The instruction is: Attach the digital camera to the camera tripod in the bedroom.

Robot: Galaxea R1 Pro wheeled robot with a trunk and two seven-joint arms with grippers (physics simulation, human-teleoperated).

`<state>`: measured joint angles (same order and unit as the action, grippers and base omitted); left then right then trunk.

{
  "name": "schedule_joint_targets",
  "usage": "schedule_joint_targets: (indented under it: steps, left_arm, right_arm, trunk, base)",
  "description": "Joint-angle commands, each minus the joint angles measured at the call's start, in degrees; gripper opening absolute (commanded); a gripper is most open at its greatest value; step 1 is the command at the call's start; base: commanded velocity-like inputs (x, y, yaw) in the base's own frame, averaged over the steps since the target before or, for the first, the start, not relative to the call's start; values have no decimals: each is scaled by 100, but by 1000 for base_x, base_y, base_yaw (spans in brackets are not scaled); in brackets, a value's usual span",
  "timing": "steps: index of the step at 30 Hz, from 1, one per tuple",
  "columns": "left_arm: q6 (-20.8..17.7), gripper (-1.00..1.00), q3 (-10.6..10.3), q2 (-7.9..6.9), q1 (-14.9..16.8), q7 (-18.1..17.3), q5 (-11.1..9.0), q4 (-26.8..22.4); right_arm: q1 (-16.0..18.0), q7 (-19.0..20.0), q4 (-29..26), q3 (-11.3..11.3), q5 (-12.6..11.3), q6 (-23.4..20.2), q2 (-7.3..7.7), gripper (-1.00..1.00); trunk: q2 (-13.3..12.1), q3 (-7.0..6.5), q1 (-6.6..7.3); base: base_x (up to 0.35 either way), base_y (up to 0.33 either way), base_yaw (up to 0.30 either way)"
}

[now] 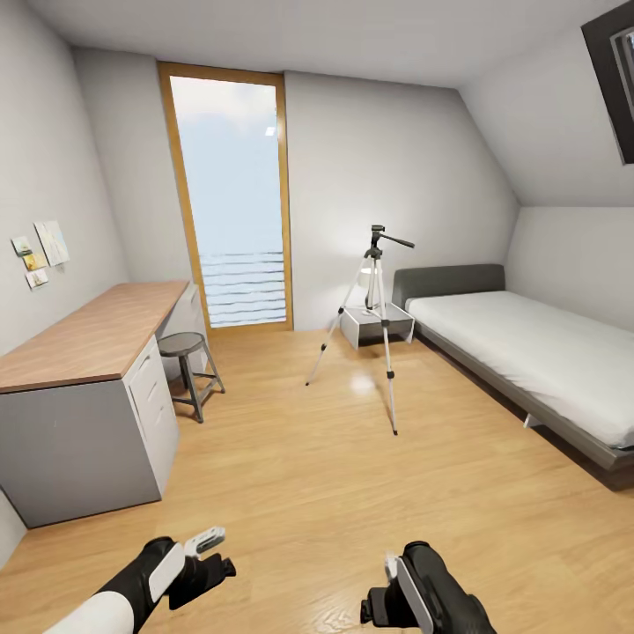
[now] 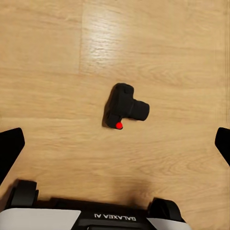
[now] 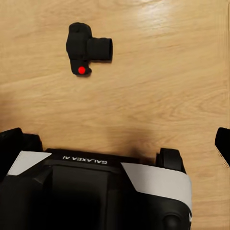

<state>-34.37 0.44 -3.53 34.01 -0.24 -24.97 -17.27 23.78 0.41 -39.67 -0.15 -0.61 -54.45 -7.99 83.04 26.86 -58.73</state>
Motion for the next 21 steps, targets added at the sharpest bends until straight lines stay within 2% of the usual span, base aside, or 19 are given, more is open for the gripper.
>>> schedule_joint_targets:
  steps: [1, 12, 16, 21]
  left_arm:
    - [-37, 100, 4, -2, -1, -2, -11, -32]
    - [-23, 100, 0, -3, -11, -1, -29, -122]
    - [109, 100, 5, -5, -28, -12, -32, -131]
    - [252, 100, 9, -7, -56, -6, -35, -129]
  right_arm:
    - [21, 6, -33, -4, -3, -22, 3, 100]
    - [90, 191, -268, -12, -6, 204, 57, 100]
    - [93, 435, -300, -4, 9, 268, 61, 100]
    - [93, 564, -315, 4, 16, 372, 61, 100]
  trunk:
    - [3, 7, 0]
    - [3, 7, 0]
    - [3, 7, 0]
    - [3, 7, 0]
  base:
    - [0, 0, 0]
    - [0, 0, 0]
    - [0, 0, 0]
    - [0, 0, 0]
